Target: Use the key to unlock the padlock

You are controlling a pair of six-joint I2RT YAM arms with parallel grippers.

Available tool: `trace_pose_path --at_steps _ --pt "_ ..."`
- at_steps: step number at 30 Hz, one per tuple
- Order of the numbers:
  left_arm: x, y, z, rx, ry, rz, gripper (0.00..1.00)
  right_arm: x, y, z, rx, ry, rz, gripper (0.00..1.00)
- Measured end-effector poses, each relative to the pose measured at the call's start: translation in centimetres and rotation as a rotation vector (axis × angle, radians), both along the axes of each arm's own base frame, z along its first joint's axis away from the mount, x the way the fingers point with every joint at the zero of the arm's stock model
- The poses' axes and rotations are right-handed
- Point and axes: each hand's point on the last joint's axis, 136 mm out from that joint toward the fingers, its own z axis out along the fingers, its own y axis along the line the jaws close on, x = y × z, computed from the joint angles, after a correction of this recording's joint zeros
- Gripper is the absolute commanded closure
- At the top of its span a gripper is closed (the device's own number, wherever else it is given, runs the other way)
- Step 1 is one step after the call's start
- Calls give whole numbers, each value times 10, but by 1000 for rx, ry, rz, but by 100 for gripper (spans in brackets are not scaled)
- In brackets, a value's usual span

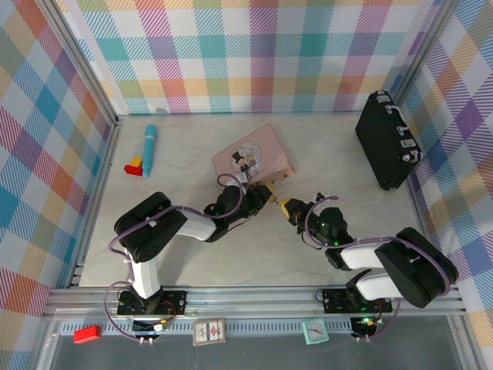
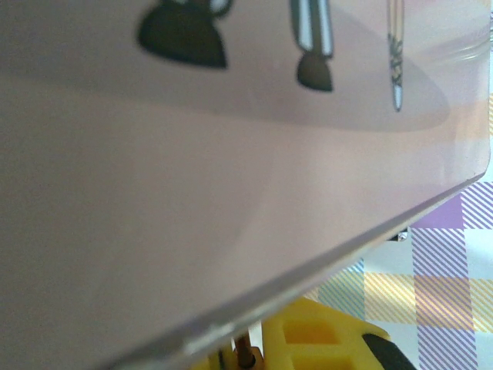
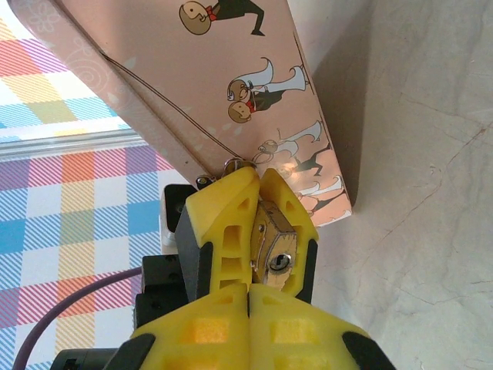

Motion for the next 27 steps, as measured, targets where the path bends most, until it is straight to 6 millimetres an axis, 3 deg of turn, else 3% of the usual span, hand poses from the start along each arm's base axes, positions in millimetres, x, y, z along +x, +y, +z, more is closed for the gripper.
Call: trace_pose_path --at_steps 14,21,27 --pt "-1 -1 -1 2 1 1 100 0 -1 0 -13 -15 -4 100" --pt "0 0 -1 3 1 7 100 -5 -7 11 -26 -52 -15 100" --pt "0 0 0 -1 2 10 100 -8 -6 0 -54 -23 -13 100"
